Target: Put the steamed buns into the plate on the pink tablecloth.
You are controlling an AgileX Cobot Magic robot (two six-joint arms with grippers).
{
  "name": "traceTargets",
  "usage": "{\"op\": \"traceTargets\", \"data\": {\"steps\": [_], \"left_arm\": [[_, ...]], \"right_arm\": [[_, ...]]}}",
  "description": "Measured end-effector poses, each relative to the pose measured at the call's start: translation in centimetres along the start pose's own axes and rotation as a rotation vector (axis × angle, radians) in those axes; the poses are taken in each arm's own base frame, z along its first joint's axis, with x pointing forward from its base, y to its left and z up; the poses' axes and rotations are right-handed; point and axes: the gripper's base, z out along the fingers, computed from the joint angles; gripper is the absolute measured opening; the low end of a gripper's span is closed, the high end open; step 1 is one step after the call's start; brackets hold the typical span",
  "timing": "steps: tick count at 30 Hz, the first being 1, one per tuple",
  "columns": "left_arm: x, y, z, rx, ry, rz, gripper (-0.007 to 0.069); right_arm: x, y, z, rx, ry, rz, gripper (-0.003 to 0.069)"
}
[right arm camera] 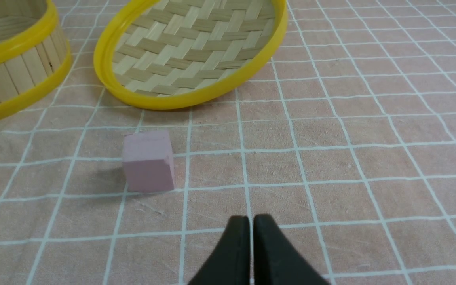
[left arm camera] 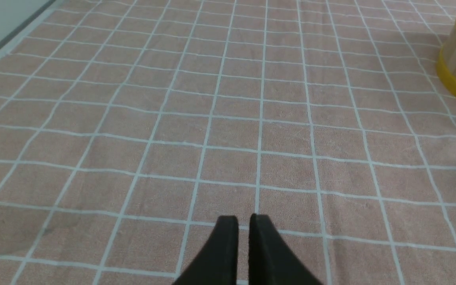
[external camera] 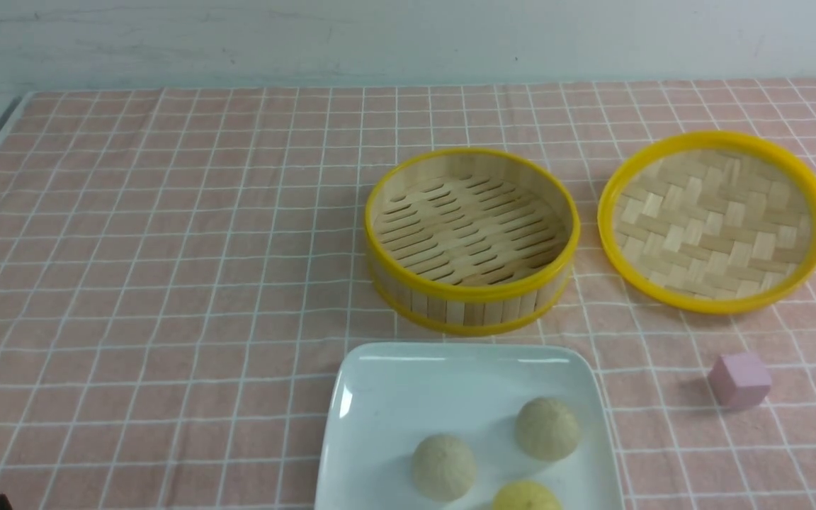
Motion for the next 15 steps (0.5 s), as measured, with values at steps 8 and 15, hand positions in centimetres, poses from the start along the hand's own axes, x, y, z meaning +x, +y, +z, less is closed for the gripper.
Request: {"op": "traceTargets", "data": {"steps": [8, 15], "left_arm": [[-0.03, 0.00, -0.01, 0.000, -0.001, 0.000, 0.0075], [-0.01, 0.00, -0.01, 0.000, 0.001, 0.000, 0.0076]], "right_arm": [[0.00, 0.00, 0.00, 0.000, 0.000, 0.000, 0.0038], [0.00, 0.00, 0.00, 0.000, 0.000, 0.000, 0.0038]]}}
